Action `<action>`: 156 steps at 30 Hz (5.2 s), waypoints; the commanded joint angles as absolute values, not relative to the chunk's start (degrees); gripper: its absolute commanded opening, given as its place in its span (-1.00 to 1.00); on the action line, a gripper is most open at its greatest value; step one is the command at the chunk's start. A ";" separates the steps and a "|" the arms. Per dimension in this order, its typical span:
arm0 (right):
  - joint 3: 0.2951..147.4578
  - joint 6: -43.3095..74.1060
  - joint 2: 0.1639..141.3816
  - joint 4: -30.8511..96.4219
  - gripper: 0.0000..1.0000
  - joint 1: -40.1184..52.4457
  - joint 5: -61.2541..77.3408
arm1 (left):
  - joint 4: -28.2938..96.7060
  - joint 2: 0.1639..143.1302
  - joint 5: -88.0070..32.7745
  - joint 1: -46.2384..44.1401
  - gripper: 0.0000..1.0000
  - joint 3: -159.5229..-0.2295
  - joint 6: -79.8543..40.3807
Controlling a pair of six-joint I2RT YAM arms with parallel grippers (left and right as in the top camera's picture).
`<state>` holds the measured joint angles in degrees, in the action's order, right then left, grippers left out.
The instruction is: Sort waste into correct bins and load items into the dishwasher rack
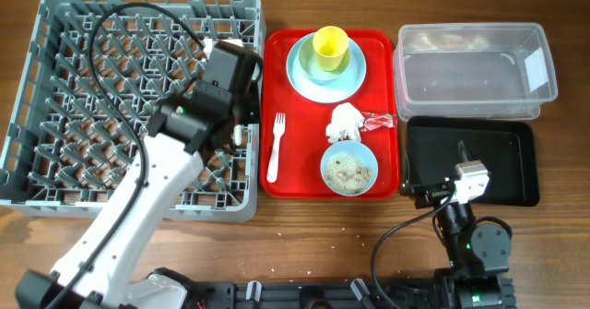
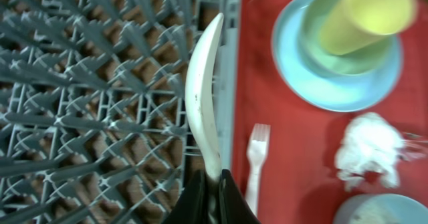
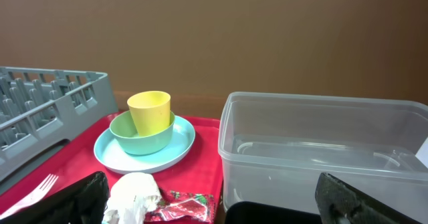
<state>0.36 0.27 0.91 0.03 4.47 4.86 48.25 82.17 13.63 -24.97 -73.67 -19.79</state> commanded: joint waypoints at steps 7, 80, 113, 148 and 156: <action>0.30 0.01 0.64 -0.14 1.00 4.64 4.34 | 46.06 98.52 12.25 -19.59 -0.92 -73.08 -18.13; 0.30 0.01 0.64 -0.14 0.99 4.67 4.34 | 38.57 112.68 12.91 -41.74 -0.92 -68.73 -28.71; 0.30 0.01 0.64 -0.12 0.99 4.64 4.34 | 48.88 100.31 7.51 -17.87 -0.56 -73.87 -15.18; 0.30 0.01 0.64 -0.12 1.00 4.67 4.34 | 65.01 55.88 7.51 2.90 1.00 -80.16 -28.97; 0.30 0.01 0.64 -0.12 1.00 4.67 4.34 | 65.04 55.88 7.51 2.90 1.00 -80.16 -28.97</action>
<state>0.36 0.27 0.91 0.03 4.47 4.86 64.99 55.92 7.57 2.44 -79.94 -28.23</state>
